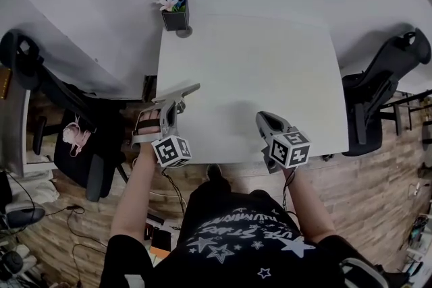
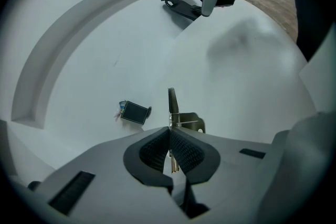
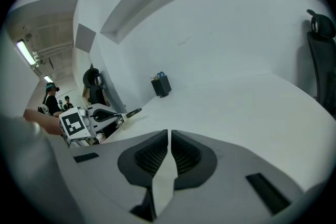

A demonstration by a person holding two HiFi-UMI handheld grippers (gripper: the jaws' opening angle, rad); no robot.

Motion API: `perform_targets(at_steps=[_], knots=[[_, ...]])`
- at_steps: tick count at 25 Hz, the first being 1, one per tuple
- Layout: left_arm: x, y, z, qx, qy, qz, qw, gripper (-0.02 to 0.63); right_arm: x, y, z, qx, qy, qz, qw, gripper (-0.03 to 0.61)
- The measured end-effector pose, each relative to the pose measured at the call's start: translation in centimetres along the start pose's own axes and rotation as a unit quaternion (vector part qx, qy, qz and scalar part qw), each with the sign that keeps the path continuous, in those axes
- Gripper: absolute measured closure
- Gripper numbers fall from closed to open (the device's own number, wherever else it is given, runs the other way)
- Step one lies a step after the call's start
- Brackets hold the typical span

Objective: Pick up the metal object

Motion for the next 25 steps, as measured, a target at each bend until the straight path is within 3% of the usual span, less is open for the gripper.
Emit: perform_targets(at_steps=[4,14,20,25], knots=[[-0.5,-2.0,1.4,0.002,-0.015,0.014,0.9998,0.591,-0.2,-1.0,0.3,0.012,-0.005,0.010,1.000,0.528],[1.0,-8.4,6.8,-0.007,-0.111,0.016,0.9937,0.591,0.0,-7.8,-0.9,0.037,-0.017,0.034,0.999,0.529],[2.3,-13.7,10.5,-0.009,-0.232,0.006,0.9726,0.591,0.1,-13.2,-2.5,0.050,-0.019,0.044,0.998,0.529],[4.6,-18.9,12.8,-0.006,-0.277,0.015,0.9606,0.591,-0.5,-17.5,-5.0,0.053,-0.029,0.055,0.997,0.529]])
Point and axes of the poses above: the fingertips, and each gripper's own axes: y forward along the fingers, x to its right, z out of its top, the point moved 6 cm from there along -y, backward along the fingers, and after that the axes turned 4 degrees about z, right-handed, at the moved point
